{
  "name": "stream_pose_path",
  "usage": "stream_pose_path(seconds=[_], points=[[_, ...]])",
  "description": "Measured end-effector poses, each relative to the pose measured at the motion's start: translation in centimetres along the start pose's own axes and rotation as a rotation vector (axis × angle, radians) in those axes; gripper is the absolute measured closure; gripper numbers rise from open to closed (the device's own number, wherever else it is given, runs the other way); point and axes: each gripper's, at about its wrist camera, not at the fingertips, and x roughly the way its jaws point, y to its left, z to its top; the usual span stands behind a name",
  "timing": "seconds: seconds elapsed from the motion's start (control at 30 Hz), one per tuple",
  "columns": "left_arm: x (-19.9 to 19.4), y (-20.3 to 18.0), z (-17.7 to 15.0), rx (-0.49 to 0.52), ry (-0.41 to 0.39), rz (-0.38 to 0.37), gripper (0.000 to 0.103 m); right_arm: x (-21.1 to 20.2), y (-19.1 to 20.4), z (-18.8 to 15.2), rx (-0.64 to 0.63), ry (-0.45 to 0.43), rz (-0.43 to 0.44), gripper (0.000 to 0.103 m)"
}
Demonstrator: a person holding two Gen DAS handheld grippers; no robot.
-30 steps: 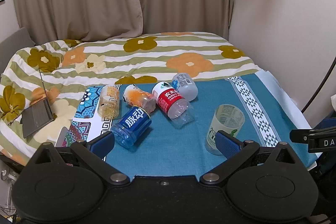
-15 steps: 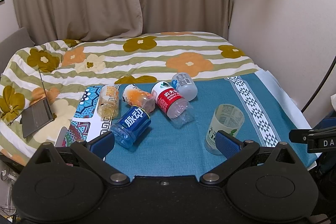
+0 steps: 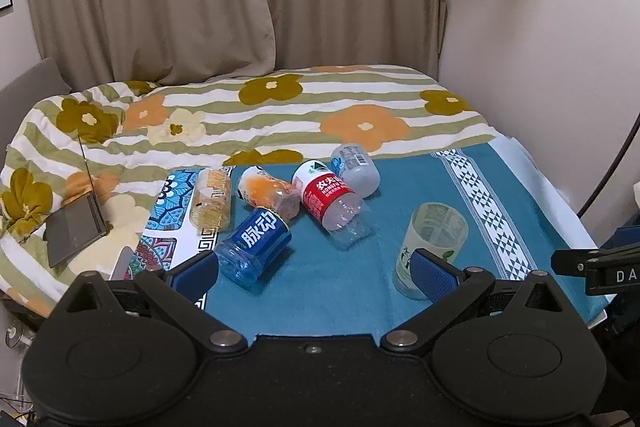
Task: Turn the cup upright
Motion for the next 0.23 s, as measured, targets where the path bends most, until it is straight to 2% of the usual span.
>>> stream_pose_path(seconds=[0.23], points=[[-0.15,-0.02,0.0,0.006,-0.024,0.012,0.0,0.0,0.02,0.0,-0.002,0.0,0.0,0.0]])
